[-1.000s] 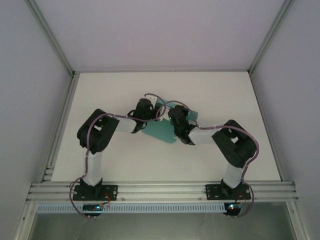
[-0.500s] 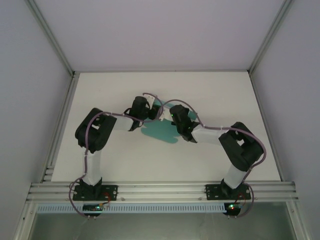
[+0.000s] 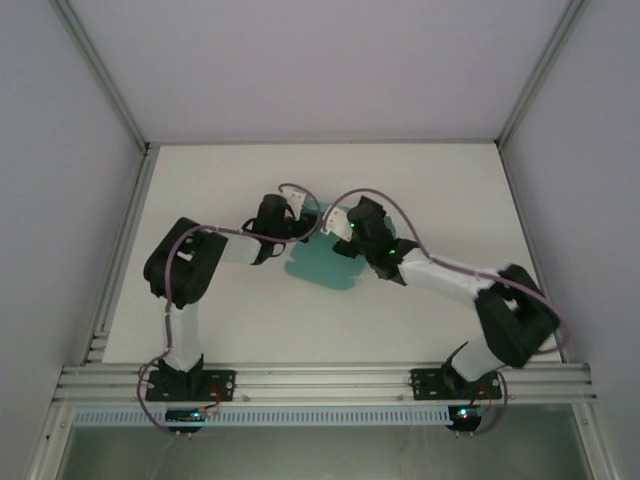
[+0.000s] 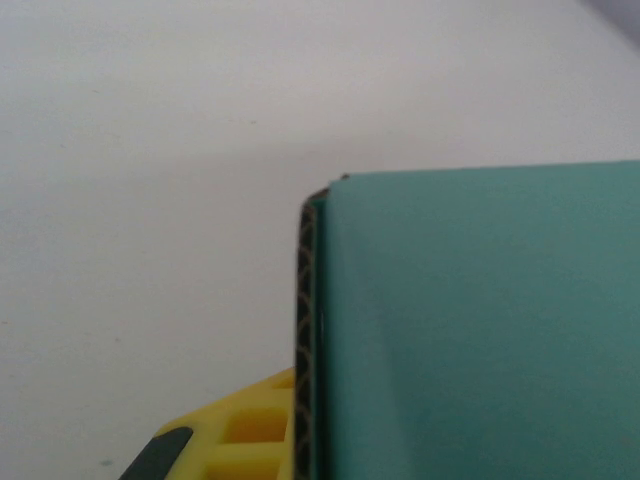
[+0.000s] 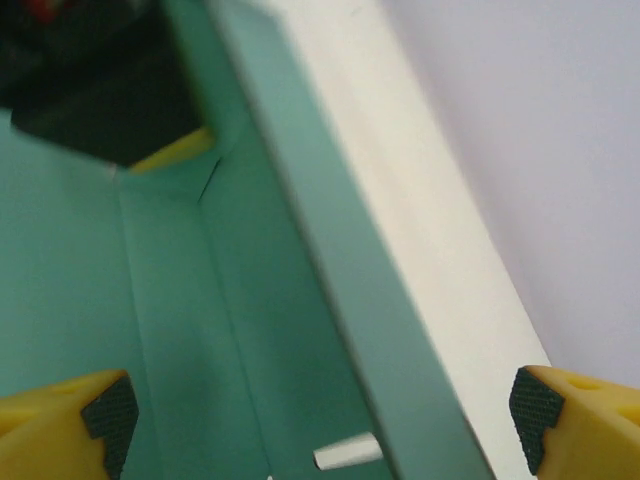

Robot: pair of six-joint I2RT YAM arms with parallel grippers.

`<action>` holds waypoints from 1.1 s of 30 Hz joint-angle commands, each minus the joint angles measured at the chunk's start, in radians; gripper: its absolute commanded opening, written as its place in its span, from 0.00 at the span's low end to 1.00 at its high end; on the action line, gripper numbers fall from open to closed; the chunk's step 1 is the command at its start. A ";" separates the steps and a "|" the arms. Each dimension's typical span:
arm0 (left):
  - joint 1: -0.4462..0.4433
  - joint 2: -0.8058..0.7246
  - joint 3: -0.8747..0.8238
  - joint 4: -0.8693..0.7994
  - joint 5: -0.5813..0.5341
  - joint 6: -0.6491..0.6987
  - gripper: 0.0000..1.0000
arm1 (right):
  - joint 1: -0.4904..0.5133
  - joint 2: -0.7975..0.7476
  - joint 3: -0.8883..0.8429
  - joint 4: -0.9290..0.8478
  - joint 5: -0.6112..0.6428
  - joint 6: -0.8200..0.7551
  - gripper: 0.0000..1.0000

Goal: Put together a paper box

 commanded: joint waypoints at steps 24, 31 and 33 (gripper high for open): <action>0.078 -0.045 0.074 -0.062 0.456 -0.188 0.00 | -0.268 -0.310 0.137 -0.391 -0.627 0.507 0.81; 0.069 -0.050 0.058 -0.071 0.454 -0.168 0.00 | -0.268 -0.219 0.103 -0.323 -0.701 0.458 0.57; 0.068 -0.045 0.068 -0.111 0.429 -0.161 0.00 | -0.268 -0.190 0.118 -0.314 -0.719 0.457 0.35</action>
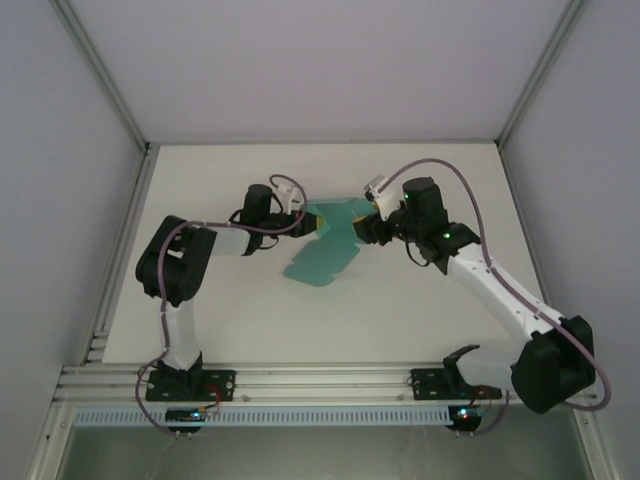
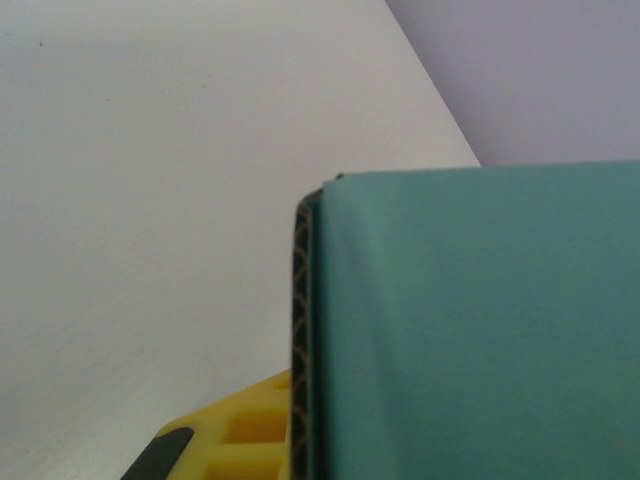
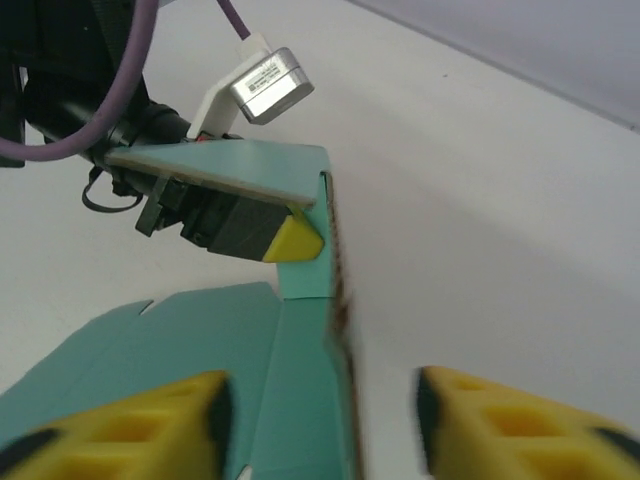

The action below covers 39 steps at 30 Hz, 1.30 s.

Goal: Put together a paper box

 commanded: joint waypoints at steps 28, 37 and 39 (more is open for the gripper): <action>-0.024 0.003 0.048 -0.457 -0.427 0.194 0.14 | 0.036 0.085 -0.202 0.093 -0.091 -0.092 0.00; -0.016 -0.032 -0.025 -0.289 -0.360 0.231 0.31 | 0.013 0.120 -0.218 0.065 -0.138 -0.125 0.00; -0.010 -0.040 -0.036 -0.247 -0.341 0.226 0.32 | 0.009 0.117 -0.217 0.062 -0.140 -0.127 0.00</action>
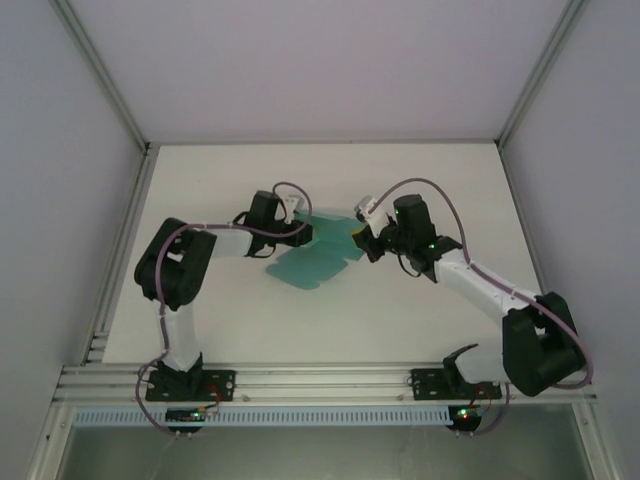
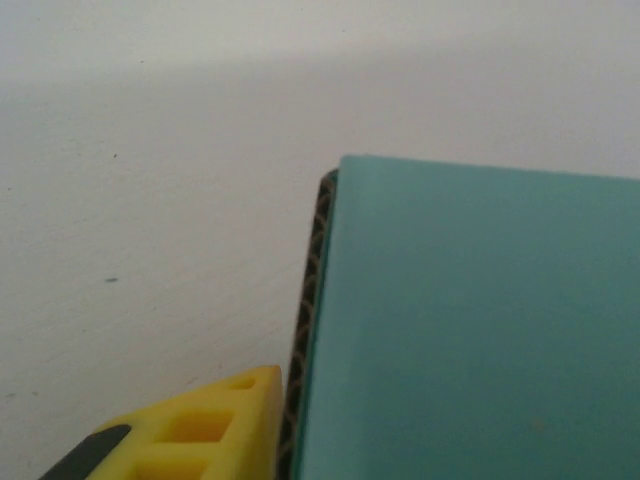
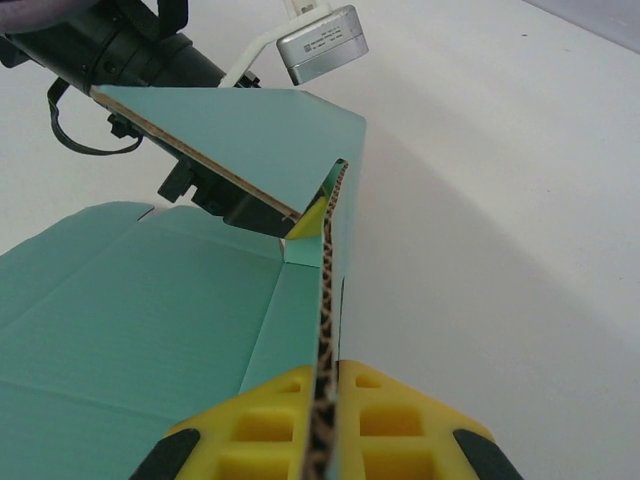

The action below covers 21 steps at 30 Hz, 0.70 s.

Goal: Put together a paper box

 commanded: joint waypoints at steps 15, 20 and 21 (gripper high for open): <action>0.034 0.016 -0.016 0.166 0.136 0.003 0.34 | -0.019 0.039 -0.015 -0.196 -0.058 -0.035 0.00; 0.034 0.055 0.010 0.168 0.141 -0.019 0.34 | -0.021 0.044 -0.009 -0.201 -0.058 -0.038 0.00; 0.034 0.067 0.018 0.178 0.153 -0.029 0.34 | -0.020 0.044 -0.006 -0.202 -0.063 -0.044 0.00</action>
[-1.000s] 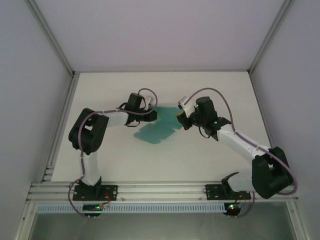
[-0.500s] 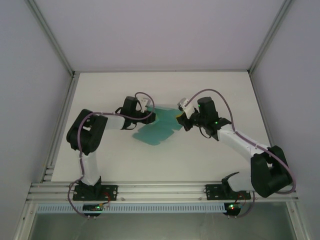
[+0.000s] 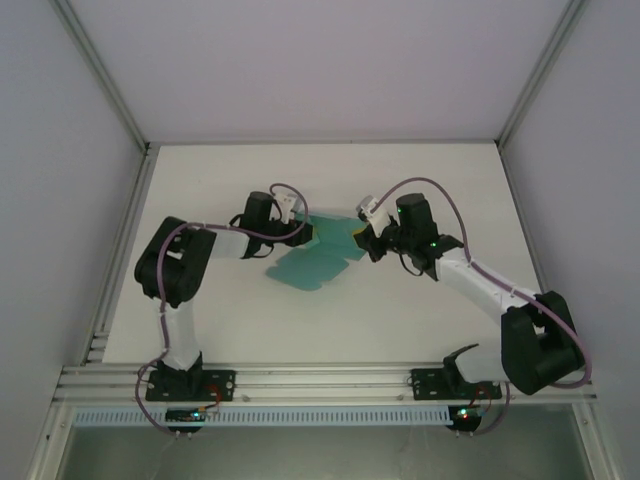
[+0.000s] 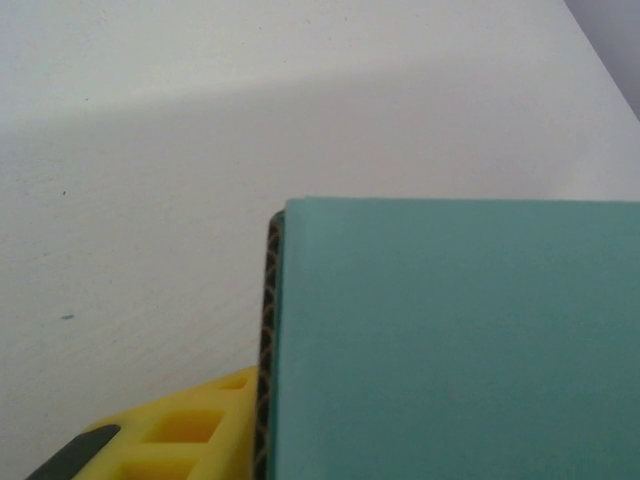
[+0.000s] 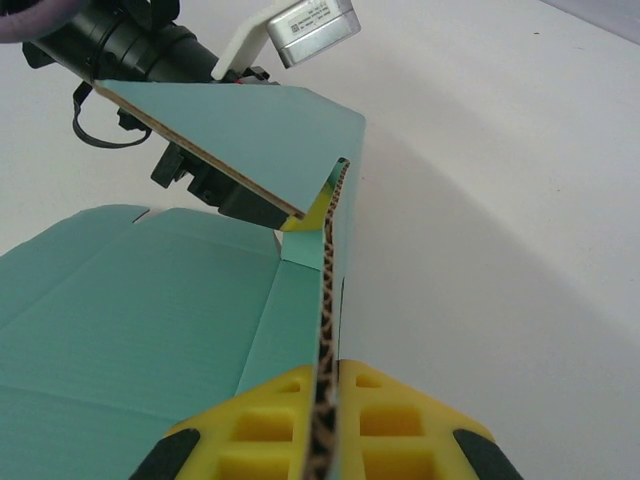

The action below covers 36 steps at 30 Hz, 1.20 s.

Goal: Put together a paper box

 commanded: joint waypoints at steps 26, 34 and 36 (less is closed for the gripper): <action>-0.063 0.114 0.300 -0.597 -0.889 -0.329 0.00 | 0.083 -0.053 -0.062 -0.107 0.237 0.088 0.00; -0.069 0.065 0.250 -0.540 -0.895 -0.292 0.00 | 0.112 -0.095 -0.077 -0.089 0.266 0.103 0.00; -0.069 0.028 0.196 -0.418 -0.786 -0.224 0.00 | 0.107 -0.088 -0.084 -0.086 0.247 0.103 0.00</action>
